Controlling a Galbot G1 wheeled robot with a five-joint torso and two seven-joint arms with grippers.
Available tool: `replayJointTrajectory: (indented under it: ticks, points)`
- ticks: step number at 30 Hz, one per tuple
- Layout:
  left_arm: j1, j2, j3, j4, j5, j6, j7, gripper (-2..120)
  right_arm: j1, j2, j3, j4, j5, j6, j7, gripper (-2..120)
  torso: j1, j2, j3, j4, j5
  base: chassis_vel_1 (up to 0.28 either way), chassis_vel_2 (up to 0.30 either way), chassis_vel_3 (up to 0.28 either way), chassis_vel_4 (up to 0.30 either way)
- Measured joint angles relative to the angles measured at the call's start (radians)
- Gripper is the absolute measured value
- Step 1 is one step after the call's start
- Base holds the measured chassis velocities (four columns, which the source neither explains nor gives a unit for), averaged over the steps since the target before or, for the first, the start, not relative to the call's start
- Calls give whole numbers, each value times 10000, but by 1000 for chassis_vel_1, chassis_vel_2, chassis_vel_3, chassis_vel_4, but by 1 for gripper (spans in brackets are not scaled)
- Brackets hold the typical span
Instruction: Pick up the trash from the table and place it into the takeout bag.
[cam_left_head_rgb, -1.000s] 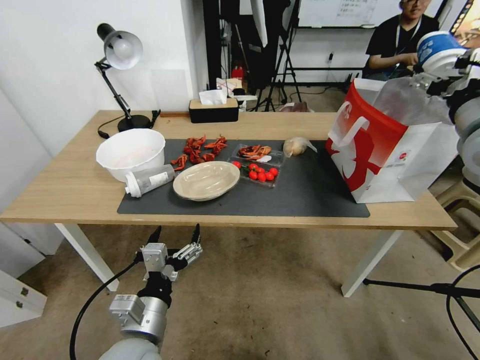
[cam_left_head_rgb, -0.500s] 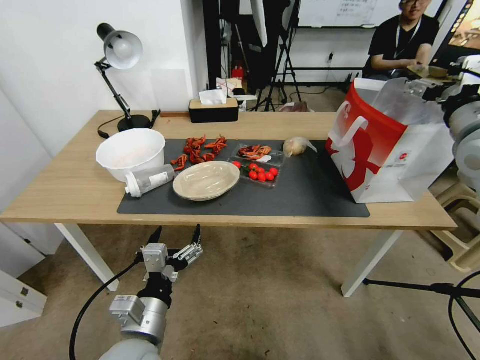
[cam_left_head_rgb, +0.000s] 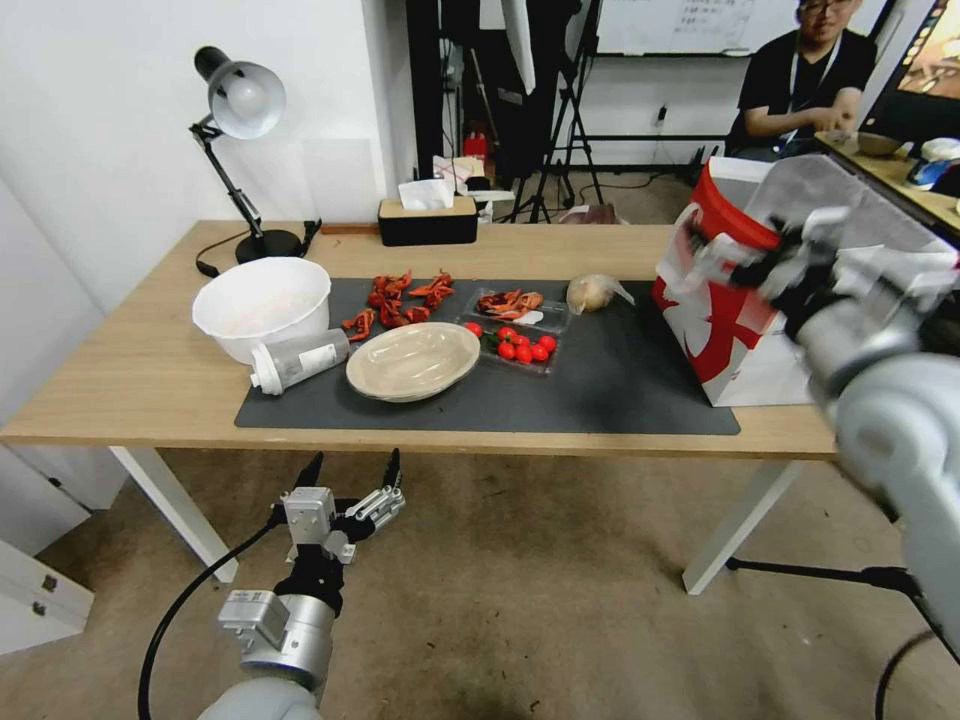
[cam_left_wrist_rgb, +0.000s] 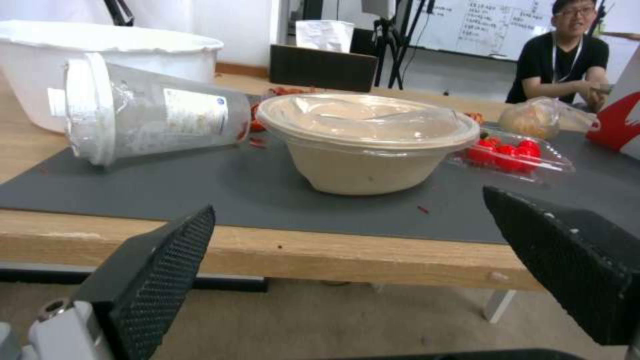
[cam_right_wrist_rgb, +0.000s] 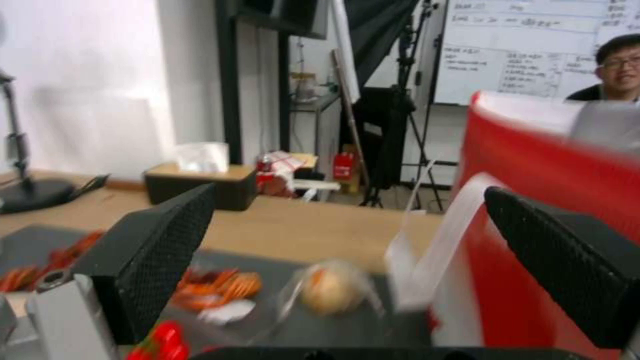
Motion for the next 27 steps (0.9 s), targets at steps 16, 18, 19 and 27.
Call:
replayJointTrajectory:
  ticks: [16, 18, 19, 27]
  points:
    - [-63, 52, -9, 188, -131, -104, 8, 100, -4309, 2548, -176, -433, -2992, 4760, -1242, 100, 0, 1, 0, 2, -2, 0, 0, 0, 0]
    - [-63, 54, -13, 189, -135, -108, 9, 100, -4502, 2670, -178, -567, -3119, 5071, -1279, 100, 0, 1, 0, 3, -1, 0, 0, 0, 0]
    - [-60, 57, -36, 189, -141, -119, 12, 100, -4858, 2876, -182, -815, -3293, 5652, -1311, 100, 0, 0, 1, 2, 1, 0, 0, 0, 0]
    - [-14, 24, -81, 94, -148, -168, 82, 100, -5708, 3342, -170, -1449, -3704, 6525, -1572, 100, 1, 0, 1, 2, 1, 0, 0, 0, 0]
